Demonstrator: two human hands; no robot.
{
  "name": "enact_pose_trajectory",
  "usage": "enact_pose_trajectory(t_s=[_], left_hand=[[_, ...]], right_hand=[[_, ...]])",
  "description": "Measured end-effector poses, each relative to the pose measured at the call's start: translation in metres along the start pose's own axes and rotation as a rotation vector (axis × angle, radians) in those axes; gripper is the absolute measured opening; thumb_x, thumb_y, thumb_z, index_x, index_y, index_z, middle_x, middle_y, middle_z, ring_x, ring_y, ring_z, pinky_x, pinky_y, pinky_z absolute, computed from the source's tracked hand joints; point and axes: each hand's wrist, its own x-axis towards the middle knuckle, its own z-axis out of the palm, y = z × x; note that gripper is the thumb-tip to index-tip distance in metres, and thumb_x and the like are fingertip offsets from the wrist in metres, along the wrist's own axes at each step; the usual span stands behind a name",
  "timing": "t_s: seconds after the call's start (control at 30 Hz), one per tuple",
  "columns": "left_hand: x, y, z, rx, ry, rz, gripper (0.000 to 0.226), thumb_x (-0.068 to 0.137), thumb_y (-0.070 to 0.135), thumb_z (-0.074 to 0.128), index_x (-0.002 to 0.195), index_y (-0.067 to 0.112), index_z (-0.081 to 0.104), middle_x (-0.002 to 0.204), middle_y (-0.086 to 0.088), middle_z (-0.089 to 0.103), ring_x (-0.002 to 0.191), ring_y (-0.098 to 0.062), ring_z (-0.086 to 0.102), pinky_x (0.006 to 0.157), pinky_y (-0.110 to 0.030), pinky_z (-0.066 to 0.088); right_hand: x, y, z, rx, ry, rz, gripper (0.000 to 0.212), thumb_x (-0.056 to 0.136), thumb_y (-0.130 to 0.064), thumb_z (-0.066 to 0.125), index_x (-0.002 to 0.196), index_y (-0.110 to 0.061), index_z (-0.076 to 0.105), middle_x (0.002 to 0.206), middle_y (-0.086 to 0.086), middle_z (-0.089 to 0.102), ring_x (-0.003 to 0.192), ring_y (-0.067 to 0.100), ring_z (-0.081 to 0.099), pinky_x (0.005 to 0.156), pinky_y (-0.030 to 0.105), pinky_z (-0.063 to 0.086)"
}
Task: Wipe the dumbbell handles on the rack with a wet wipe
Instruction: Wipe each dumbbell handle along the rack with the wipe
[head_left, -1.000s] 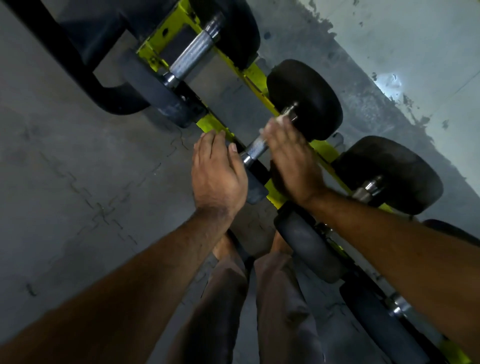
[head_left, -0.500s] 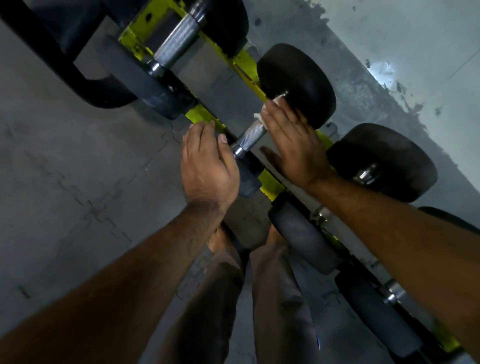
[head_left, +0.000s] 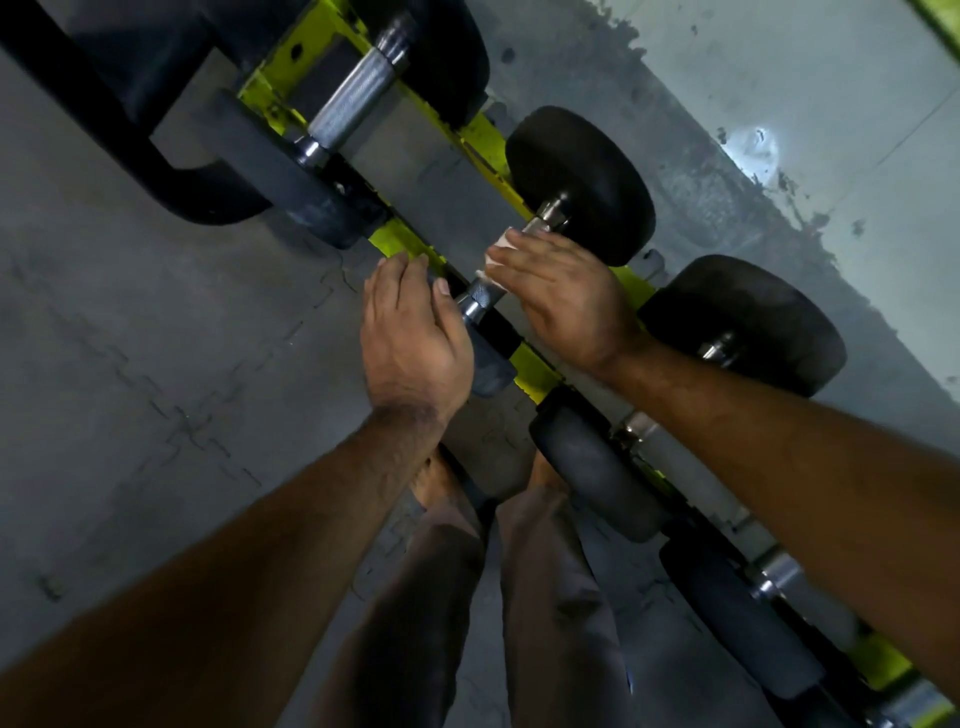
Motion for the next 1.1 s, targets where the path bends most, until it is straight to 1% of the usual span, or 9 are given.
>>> enact_pose_trajectory(t_s=[0.13, 0.37, 0.47, 0.53, 0.7, 0.8, 0.87, 0.97, 1.1], left_hand=[[0.0, 0.0, 0.0, -0.014, -0.001, -0.01, 0.044, 0.102, 0.024, 0.034, 0.124, -0.004, 0.059, 0.128, -0.019, 0.058, 0.127, -0.035, 0.049, 0.108, -0.05, 0.038], [0.0, 0.002, -0.002, -0.015, -0.015, -0.021, 0.042, 0.1, 0.022, 0.036, 0.121, -0.004, 0.06, 0.127, -0.022, 0.058, 0.125, -0.038, 0.05, 0.107, -0.052, 0.039], [0.001, 0.0, -0.002, -0.022, -0.008, 0.001, 0.038, 0.1, 0.021, 0.036, 0.117, -0.003, 0.06, 0.124, -0.023, 0.059, 0.123, -0.04, 0.051, 0.105, -0.053, 0.04], [0.001, -0.001, -0.002, -0.023, -0.01, 0.01, 0.035, 0.1, 0.02, 0.037, 0.114, -0.002, 0.061, 0.123, -0.022, 0.059, 0.121, -0.039, 0.052, 0.104, -0.053, 0.041], [0.0, -0.001, -0.002, -0.024, -0.009, 0.003, 0.037, 0.099, 0.021, 0.037, 0.115, -0.002, 0.061, 0.123, -0.021, 0.059, 0.122, -0.038, 0.051, 0.105, -0.053, 0.04], [0.0, 0.003, -0.004, -0.019, -0.006, -0.003, 0.038, 0.098, 0.021, 0.037, 0.116, -0.002, 0.062, 0.124, -0.022, 0.058, 0.123, -0.038, 0.051, 0.106, -0.053, 0.04], [0.0, 0.004, -0.005, -0.018, 0.003, 0.004, 0.038, 0.098, 0.021, 0.037, 0.115, -0.003, 0.061, 0.124, -0.022, 0.058, 0.122, -0.037, 0.051, 0.106, -0.053, 0.04], [0.001, 0.002, -0.003, -0.008, 0.005, 0.004, 0.037, 0.098, 0.021, 0.037, 0.114, -0.002, 0.061, 0.122, -0.022, 0.058, 0.12, -0.038, 0.052, 0.105, -0.053, 0.041], [0.0, 0.001, -0.002, -0.006, 0.001, 0.009, 0.039, 0.098, 0.022, 0.037, 0.116, -0.003, 0.061, 0.124, -0.023, 0.058, 0.121, -0.039, 0.051, 0.105, -0.054, 0.04]], right_hand=[[0.005, -0.022, -0.008, 0.101, 0.063, 0.215, 0.033, 0.087, 0.007, 0.057, 0.112, -0.005, 0.075, 0.117, 0.008, 0.073, 0.119, 0.025, 0.066, 0.099, 0.042, 0.052], [0.003, -0.063, -0.016, 0.639, 0.275, 1.057, 0.027, 0.096, -0.005, 0.051, 0.115, -0.011, 0.07, 0.112, 0.0, 0.071, 0.104, 0.013, 0.067, 0.088, 0.029, 0.055], [0.007, -0.057, -0.009, 0.925, 0.376, 1.567, 0.03, 0.096, 0.002, 0.046, 0.11, -0.011, 0.069, 0.108, 0.008, 0.069, 0.095, 0.022, 0.065, 0.068, 0.027, 0.054], [0.017, -0.047, -0.009, 1.124, 0.503, 1.778, 0.036, 0.095, 0.007, 0.041, 0.108, -0.014, 0.067, 0.101, 0.009, 0.067, 0.087, 0.024, 0.063, 0.062, 0.026, 0.054], [0.05, -0.039, -0.017, 1.438, 0.482, 1.813, 0.041, 0.1, -0.001, 0.037, 0.136, -0.007, 0.055, 0.119, 0.012, 0.064, 0.1, 0.021, 0.063, 0.076, 0.028, 0.055], [0.061, -0.038, -0.028, 1.538, 0.436, 1.78, 0.027, 0.1, -0.009, 0.044, 0.121, -0.004, 0.059, 0.105, 0.01, 0.066, 0.096, 0.02, 0.064, 0.084, 0.028, 0.053], [0.064, -0.049, -0.036, 1.52, 0.304, 1.745, 0.018, 0.1, -0.017, 0.046, 0.104, -0.009, 0.062, 0.085, 0.003, 0.069, 0.083, 0.015, 0.067, 0.073, 0.024, 0.053], [0.057, -0.068, -0.038, 1.508, 0.058, 1.728, 0.03, 0.099, -0.034, 0.044, 0.087, -0.011, 0.06, 0.06, -0.002, 0.062, 0.053, 0.007, 0.06, 0.055, 0.02, 0.045], [0.062, -0.055, -0.04, 1.598, 0.306, 1.739, 0.042, 0.093, -0.042, 0.05, 0.111, -0.007, 0.062, 0.085, 0.005, 0.065, 0.087, 0.019, 0.062, 0.08, 0.028, 0.048]])
